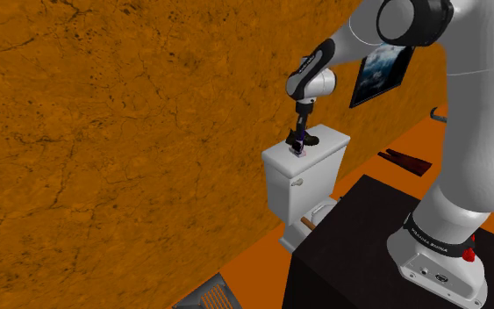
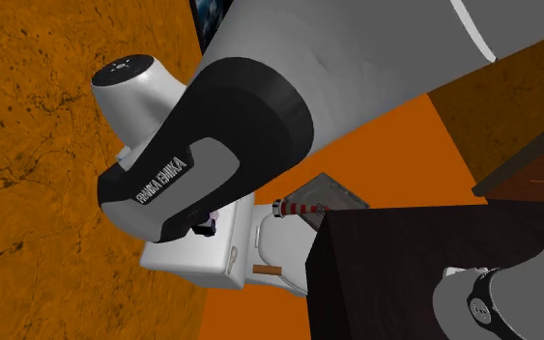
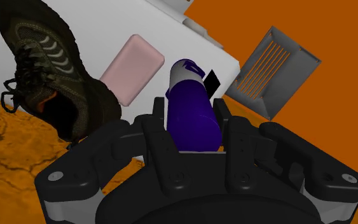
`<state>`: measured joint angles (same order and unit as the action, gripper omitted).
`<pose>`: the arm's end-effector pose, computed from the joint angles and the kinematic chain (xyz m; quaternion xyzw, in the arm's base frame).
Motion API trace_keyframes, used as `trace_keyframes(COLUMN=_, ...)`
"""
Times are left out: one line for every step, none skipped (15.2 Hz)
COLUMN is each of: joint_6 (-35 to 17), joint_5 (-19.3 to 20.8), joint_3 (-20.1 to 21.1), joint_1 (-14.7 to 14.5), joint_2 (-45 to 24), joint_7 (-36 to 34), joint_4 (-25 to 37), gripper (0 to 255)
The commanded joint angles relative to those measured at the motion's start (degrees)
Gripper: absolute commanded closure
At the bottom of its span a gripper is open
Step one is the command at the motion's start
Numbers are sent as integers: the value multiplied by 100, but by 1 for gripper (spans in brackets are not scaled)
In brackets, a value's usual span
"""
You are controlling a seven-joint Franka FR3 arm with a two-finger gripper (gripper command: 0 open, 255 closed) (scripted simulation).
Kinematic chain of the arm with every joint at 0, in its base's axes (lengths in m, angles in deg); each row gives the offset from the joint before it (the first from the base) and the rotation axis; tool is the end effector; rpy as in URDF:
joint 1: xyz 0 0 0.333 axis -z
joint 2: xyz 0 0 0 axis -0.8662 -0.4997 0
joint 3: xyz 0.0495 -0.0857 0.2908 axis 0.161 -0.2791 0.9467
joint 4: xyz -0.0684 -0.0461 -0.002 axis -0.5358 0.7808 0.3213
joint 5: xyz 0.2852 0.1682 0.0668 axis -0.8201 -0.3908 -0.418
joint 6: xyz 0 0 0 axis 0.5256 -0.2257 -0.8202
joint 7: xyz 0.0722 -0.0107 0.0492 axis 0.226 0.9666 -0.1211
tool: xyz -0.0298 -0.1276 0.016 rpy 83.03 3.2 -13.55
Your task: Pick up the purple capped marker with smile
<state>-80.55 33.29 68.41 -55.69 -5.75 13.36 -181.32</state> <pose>0.5251 -0.2000 0.2541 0.9805 0.1964 0.0028 0.0051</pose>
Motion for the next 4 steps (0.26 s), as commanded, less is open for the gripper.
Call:
trace_keyframes(joint_6=117, joint_5=50, joint_3=-33, joint_1=-18, joint_2=104, joint_7=-28, joint_4=17, gripper=255)
trace_keyframes(joint_6=177, joint_5=76, joint_3=-49, joint_1=-29, joint_2=160, joint_7=-45, joint_4=23, gripper=255)
trace_keyframes(joint_6=186, joint_5=81, joint_3=-51, joint_1=-31, joint_2=169, joint_7=-48, joint_4=23, gripper=255)
trace_keyframes(joint_6=186, joint_5=81, joint_3=-51, joint_1=-31, joint_2=168, joint_7=-48, joint_4=24, gripper=255)
